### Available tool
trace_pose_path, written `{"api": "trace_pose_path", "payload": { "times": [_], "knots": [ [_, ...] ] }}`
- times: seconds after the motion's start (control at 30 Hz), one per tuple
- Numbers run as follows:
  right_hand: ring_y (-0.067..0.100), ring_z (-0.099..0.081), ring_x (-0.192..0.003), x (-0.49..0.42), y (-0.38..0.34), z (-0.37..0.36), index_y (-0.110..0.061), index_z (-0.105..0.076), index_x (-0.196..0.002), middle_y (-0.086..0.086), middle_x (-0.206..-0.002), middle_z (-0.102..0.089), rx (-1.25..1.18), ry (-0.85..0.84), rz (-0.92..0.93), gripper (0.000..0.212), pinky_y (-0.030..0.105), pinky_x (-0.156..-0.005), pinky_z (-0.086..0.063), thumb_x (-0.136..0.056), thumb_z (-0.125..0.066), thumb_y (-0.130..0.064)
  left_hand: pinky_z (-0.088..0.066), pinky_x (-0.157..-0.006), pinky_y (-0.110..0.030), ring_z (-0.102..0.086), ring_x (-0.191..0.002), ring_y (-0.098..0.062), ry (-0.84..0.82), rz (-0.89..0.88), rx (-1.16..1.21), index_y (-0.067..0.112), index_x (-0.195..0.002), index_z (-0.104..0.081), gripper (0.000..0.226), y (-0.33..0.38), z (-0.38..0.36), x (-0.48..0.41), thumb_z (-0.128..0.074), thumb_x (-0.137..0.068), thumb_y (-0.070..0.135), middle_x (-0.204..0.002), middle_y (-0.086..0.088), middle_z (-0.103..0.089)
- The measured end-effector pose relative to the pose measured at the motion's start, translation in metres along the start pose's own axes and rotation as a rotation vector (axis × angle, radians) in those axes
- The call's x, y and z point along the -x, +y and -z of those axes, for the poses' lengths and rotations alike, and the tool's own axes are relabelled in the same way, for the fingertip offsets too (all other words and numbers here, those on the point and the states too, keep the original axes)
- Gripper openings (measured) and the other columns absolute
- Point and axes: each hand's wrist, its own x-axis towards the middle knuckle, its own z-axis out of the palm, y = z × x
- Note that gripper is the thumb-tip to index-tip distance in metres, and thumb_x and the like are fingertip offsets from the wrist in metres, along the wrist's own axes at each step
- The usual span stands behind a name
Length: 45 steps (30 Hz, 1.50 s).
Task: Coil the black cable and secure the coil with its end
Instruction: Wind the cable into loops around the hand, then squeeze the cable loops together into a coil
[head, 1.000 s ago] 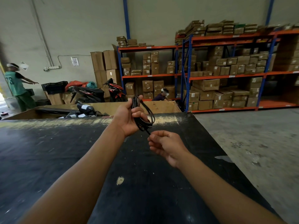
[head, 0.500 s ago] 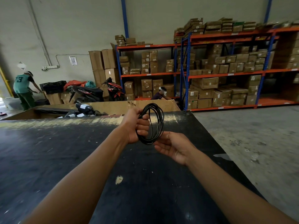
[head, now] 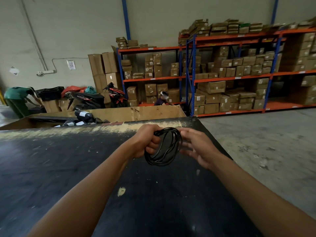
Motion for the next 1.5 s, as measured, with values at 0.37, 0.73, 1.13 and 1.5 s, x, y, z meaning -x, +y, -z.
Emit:
{"api": "trace_pose_path", "payload": {
  "times": [0.37,0.73,1.13,1.5],
  "knots": [
    [0.016,-0.068,-0.076,0.008,0.007,0.000,-0.008,-0.074,-0.090,0.012,-0.085,-0.074,0.213,-0.066,0.215,0.043,0.020,-0.061,-0.054,-0.097,-0.051,-0.043,-0.018,-0.038,-0.021,-0.023,-0.040,-0.010,0.112,-0.121,-0.333,0.019,-0.073,-0.039,0.027,-0.010,-0.010,-0.005,-0.028,-0.097,0.019,-0.050,0.005,-0.032],
    [0.012,-0.051,-0.054,0.010,-0.001,-0.009,-0.008,-0.062,-0.092,0.001,-0.062,-0.049,0.047,-0.262,-0.022,0.026,0.034,-0.061,-0.055,-0.102,-0.048,-0.027,-0.017,-0.034,-0.017,-0.022,-0.037,-0.007,0.097,-0.077,-0.259,0.020,-0.084,-0.042,0.020,-0.009,-0.010,0.000,-0.028,-0.098,0.016,-0.045,0.008,-0.032],
    [0.019,-0.052,-0.056,0.019,0.002,-0.025,-0.001,-0.067,-0.077,0.011,-0.063,-0.059,0.608,0.122,0.451,0.036,0.043,-0.054,-0.049,-0.097,-0.055,-0.028,-0.016,-0.027,-0.013,-0.018,-0.030,-0.004,0.059,0.136,0.235,0.016,-0.081,-0.040,0.025,-0.002,-0.011,0.005,-0.027,-0.103,0.016,-0.042,0.008,-0.028],
    [0.011,-0.041,-0.049,0.014,0.012,-0.027,0.005,-0.059,-0.065,0.002,-0.053,-0.049,0.580,0.413,0.412,0.042,0.028,-0.048,-0.034,-0.096,-0.058,-0.024,-0.040,-0.047,-0.021,-0.045,-0.051,-0.009,-0.080,-0.111,0.171,0.011,-0.106,-0.052,0.018,-0.015,-0.018,0.014,-0.037,-0.104,0.020,-0.065,0.002,-0.050]
  ]
}}
